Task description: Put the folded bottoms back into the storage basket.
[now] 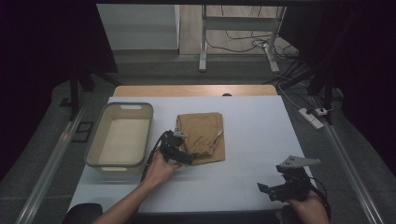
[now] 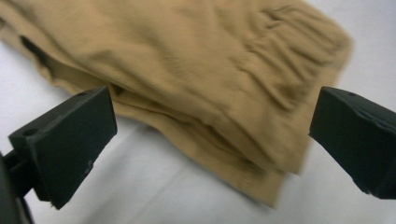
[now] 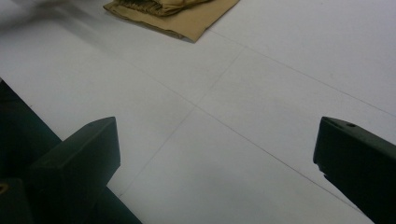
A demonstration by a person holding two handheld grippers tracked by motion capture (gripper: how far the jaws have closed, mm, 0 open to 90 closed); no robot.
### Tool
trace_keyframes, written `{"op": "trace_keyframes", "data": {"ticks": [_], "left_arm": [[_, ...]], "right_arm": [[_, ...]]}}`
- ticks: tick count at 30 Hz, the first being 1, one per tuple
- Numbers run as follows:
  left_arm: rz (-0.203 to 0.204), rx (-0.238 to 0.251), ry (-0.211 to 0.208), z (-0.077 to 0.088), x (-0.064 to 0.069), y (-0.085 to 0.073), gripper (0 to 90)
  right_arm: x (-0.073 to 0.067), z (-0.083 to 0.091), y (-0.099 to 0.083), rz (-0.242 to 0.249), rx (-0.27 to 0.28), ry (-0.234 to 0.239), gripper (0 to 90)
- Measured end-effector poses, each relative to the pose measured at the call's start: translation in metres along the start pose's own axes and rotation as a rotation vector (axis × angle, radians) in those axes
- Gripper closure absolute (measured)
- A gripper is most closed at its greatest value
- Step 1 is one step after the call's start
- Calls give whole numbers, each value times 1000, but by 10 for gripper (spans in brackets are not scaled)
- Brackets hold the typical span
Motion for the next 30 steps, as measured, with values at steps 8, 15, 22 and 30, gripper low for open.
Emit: {"op": "trace_keyframes", "data": {"ticks": [8,15,22,30], "left_arm": [[31,-68,4,-17,-13,-4,0],[18,-56,28,-18,-10,-5,0],[-8,-7,-21,-11,3,-9,356],[-11,-25,-47,-10,10,-4,709]], "right_arm": [[0,0,0,6,-4,1,4],[-1,-1,0,16,-10,-3,5],[-2,-2,0,22,-24,-5,5],[-5,-4,1,47,-41,-9,46]]}}
Point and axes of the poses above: each handheld gripper's, and its own axes: z roughly backward along the jaws, y roughly out of its top, x roughly to its right, the point moved 2 cm from there along -z, roughly forward along the jaws, and after that the axes turned 2 degrees about -y, right-handed, at the moved point
